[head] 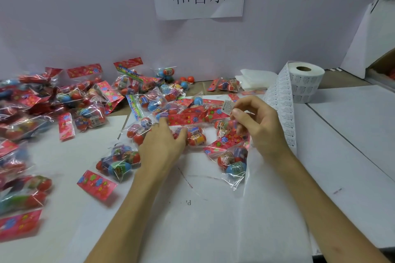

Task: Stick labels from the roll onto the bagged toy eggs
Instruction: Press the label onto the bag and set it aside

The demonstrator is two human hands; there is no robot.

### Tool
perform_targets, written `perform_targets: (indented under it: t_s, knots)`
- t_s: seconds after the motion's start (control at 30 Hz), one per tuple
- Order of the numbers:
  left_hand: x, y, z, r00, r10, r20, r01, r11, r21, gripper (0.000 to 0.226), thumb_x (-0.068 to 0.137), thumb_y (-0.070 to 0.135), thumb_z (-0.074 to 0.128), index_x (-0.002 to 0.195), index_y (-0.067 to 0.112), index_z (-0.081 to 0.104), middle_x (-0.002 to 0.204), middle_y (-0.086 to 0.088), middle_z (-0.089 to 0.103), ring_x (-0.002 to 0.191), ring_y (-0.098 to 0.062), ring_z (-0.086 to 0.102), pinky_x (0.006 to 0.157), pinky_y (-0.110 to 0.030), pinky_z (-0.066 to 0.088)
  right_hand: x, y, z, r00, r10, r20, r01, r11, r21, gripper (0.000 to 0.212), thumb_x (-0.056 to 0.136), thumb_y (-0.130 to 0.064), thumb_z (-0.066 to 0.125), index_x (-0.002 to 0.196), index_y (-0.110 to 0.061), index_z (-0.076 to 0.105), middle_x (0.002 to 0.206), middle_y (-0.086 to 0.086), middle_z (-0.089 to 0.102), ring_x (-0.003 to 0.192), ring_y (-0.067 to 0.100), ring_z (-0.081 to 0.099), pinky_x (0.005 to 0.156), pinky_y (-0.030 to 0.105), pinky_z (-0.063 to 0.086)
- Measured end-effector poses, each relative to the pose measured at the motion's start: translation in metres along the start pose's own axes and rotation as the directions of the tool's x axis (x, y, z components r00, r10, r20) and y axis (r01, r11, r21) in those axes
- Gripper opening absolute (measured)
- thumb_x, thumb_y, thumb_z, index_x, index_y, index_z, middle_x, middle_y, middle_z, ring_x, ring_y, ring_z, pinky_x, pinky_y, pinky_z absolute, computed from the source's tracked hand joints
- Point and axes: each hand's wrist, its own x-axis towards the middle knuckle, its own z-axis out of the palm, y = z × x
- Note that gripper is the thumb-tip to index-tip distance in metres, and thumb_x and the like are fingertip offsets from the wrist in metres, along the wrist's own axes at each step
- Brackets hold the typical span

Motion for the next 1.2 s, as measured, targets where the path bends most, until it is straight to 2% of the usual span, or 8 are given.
perform_targets:
  t_s: [0.1,0.2,0.3,0.5,0.6,0.77,0.93,1.2]
  knots:
    - [-0.001,0.002,0.002,0.999,0.023,0.033,-0.023,1.0,-0.016,0.059,0.1,0.059,0.051,0.145,0.022,0.044,0.123,0.002,0.067,0.112,-0.023,0.063,0.084,-0.039,0.054,0.0,-0.001,0.0,1.0,0.007,-0.007,-0.008,1.0,-0.019,0.013,0.098,-0.006,0.063,0.093,-0.018,0.064,0.077,-0.01,0.065,0.056,0.01,0.058,0.058,0.022,0.052]
    - [-0.002,0.004,0.001,0.998,0.035,0.05,-0.022,0.971,-0.236,0.053,0.097,0.052,0.063,0.14,0.025,0.047,0.097,0.011,0.064,0.091,-0.014,0.062,0.062,-0.026,0.045,0.0,-0.001,0.001,1.0,0.02,-0.01,-0.021,0.999,-0.041,0.014,0.098,-0.005,0.063,0.094,-0.019,0.064,0.081,-0.007,0.065,0.057,0.01,0.059,0.058,0.021,0.052]
    - [-0.001,0.005,-0.001,0.998,0.02,0.053,0.006,0.89,-0.456,0.058,0.092,0.039,0.075,0.14,0.022,0.049,0.099,0.005,0.065,0.082,-0.01,0.063,0.062,-0.025,0.048,-0.001,-0.002,0.001,1.0,0.025,-0.011,-0.026,0.999,-0.046,0.015,0.098,-0.005,0.063,0.094,-0.02,0.065,0.083,-0.005,0.066,0.058,0.01,0.059,0.058,0.021,0.053]
    - [0.003,0.007,-0.012,0.988,-0.066,0.143,0.157,0.454,-0.877,0.071,0.087,0.008,0.079,0.147,0.015,0.042,0.112,-0.018,0.067,0.084,-0.021,0.073,0.064,-0.027,0.062,0.0,-0.002,0.0,0.999,0.038,-0.031,-0.04,0.997,-0.059,0.014,0.097,-0.004,0.062,0.093,-0.017,0.066,0.083,-0.001,0.067,0.058,0.012,0.059,0.059,0.023,0.054]
    - [0.004,0.009,-0.018,0.976,-0.019,0.217,0.217,0.165,-0.962,0.05,0.092,0.001,0.071,0.138,0.007,0.052,0.112,-0.018,0.072,0.085,-0.019,0.074,0.073,-0.028,0.062,0.0,-0.003,-0.001,0.997,0.059,-0.044,-0.06,0.998,-0.028,0.015,0.097,-0.003,0.061,0.093,-0.016,0.067,0.082,0.0,0.068,0.056,0.008,0.058,0.057,0.022,0.053]
    - [0.0,0.009,-0.019,0.937,0.121,0.327,0.333,-0.038,-0.942,0.02,0.097,0.003,0.059,0.115,0.001,0.065,0.114,-0.014,0.072,0.113,-0.027,0.066,0.086,-0.027,0.058,0.001,-0.003,-0.002,0.987,0.159,-0.01,-0.158,0.984,0.087,0.017,0.099,-0.004,0.057,0.098,-0.012,0.072,0.077,0.006,0.067,0.059,0.014,0.056,0.057,0.024,0.05]
    - [-0.007,0.014,-0.015,0.914,0.175,0.365,0.385,-0.095,-0.918,0.037,0.088,0.019,0.066,0.123,0.005,0.064,0.132,-0.025,0.066,0.125,-0.036,0.065,0.079,-0.032,0.062,0.003,-0.006,0.0,0.926,0.34,0.164,-0.378,0.825,0.42,0.02,0.092,-0.015,0.06,0.086,-0.017,0.08,0.07,0.003,0.063,0.055,0.01,0.052,0.048,0.019,0.041]
    - [-0.015,0.026,-0.008,0.91,0.212,0.356,0.364,-0.002,-0.931,0.046,0.079,0.034,0.07,0.12,0.014,0.064,0.106,-0.005,0.072,0.103,-0.016,0.071,0.08,-0.029,0.051,-0.002,-0.002,0.009,0.922,0.342,0.183,-0.386,0.854,0.347,0.013,0.078,-0.03,0.082,0.07,-0.025,0.074,0.069,-0.002,0.063,0.061,0.01,0.056,0.055,0.019,0.048]
